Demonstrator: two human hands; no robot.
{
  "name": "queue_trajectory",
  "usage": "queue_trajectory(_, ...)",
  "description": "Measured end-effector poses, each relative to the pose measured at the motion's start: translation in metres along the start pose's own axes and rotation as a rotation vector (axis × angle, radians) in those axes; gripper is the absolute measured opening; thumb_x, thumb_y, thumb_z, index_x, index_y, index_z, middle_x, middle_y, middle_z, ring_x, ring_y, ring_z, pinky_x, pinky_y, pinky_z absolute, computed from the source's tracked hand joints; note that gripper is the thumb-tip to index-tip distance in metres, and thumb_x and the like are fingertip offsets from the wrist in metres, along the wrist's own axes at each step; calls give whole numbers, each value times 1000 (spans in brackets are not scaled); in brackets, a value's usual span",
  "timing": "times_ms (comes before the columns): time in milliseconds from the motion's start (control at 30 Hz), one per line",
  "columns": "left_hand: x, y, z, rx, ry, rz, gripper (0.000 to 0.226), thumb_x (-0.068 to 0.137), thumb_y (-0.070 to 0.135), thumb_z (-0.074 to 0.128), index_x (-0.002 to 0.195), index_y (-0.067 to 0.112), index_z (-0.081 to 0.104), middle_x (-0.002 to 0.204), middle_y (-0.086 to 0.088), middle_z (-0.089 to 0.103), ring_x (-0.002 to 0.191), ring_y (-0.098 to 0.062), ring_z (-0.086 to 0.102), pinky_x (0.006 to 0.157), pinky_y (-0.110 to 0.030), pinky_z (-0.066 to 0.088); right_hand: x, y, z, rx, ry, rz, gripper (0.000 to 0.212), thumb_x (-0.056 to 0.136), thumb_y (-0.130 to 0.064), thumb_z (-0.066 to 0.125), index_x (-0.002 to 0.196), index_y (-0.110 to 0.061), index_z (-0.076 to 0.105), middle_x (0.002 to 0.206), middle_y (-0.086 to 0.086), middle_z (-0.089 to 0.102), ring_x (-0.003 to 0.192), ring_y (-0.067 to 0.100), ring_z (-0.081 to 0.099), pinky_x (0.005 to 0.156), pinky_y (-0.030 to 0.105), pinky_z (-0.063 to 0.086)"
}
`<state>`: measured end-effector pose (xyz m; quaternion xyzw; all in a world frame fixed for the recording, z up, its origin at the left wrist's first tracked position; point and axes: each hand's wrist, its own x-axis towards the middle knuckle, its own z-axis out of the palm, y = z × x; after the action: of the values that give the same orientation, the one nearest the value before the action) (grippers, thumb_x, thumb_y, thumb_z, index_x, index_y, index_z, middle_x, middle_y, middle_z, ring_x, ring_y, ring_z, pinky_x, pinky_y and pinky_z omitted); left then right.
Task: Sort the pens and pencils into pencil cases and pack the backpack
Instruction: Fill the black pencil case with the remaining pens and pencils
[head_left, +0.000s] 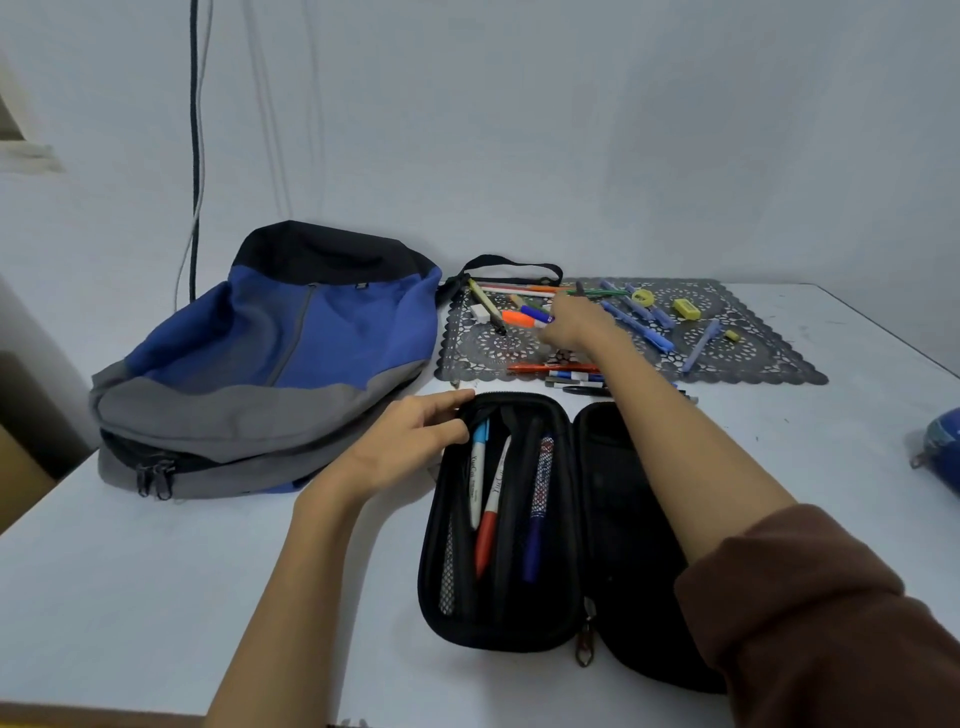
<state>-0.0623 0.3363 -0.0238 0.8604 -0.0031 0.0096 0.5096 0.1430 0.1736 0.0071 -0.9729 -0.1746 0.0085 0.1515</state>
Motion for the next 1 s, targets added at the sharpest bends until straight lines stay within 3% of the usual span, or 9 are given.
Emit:
queue_trajectory(67,0,0,1,-7,0,6,62,77,22,60,138,16,53,120,14,60,100,18,52,81,3,37,4,8,-11,137,0,-12,15,95,-18,50,100,-9,39,79,6,48,73,22,48,58,33,36)
queue_trajectory(167,1,-1,1,-8,8,10,59,80,20,61,138,16,53,119,15,60,99,19,51,80,4,36,8,22,-25,359,87,32,10,96,-18,43,99,-9,45,86,12,58,64,21,53,64,37,45)
queue_trajectory(300,3,-3,2,15,22,14,49,91,3,57,138,15,52,125,9,60,99,17,50,79,5,35,9,36,-30,467,279,124,16,91,-22,47,99,-8,44,78,7,50,59,20,46,57,32,39)
queue_trajectory(400,3,-4,1,27,19,12,51,89,6,59,138,16,52,125,11,59,100,16,50,79,5,35,11,36,-18,329,272,96,18,92,-25,55,95,-8,52,85,13,58,70,26,54,65,35,45)
queue_trajectory(533,3,-3,0,10,13,9,51,89,7,60,138,16,52,119,11,61,99,13,52,78,4,35,6,20,0,-155,251,-36,25,94,-31,56,111,-13,61,103,12,64,97,31,61,71,33,41)
queue_trajectory(633,2,-1,0,-4,-2,17,60,78,20,62,137,17,53,121,13,61,99,18,51,80,4,35,3,9,7,-339,203,-101,31,96,-35,55,111,-8,60,107,13,65,100,32,61,71,34,40)
queue_trajectory(767,3,-2,0,-12,-1,20,59,79,19,63,137,14,54,124,12,59,98,22,49,81,4,35,0,5,3,-288,103,-84,22,94,-22,55,108,-4,56,110,15,62,92,30,56,72,35,40)
queue_trajectory(833,3,-2,0,-12,1,24,59,79,18,63,137,14,54,122,12,60,97,22,50,80,4,35,-3,7,-2,-303,63,-81,22,95,-28,54,100,-6,54,103,12,60,94,31,56,72,35,40)
queue_trajectory(1000,2,-1,1,-13,5,24,63,74,23,61,136,15,54,119,12,61,98,20,50,81,4,35,-4,25,-10,-226,166,20,22,91,-29,48,93,-9,53,87,8,58,83,29,55,71,33,40)
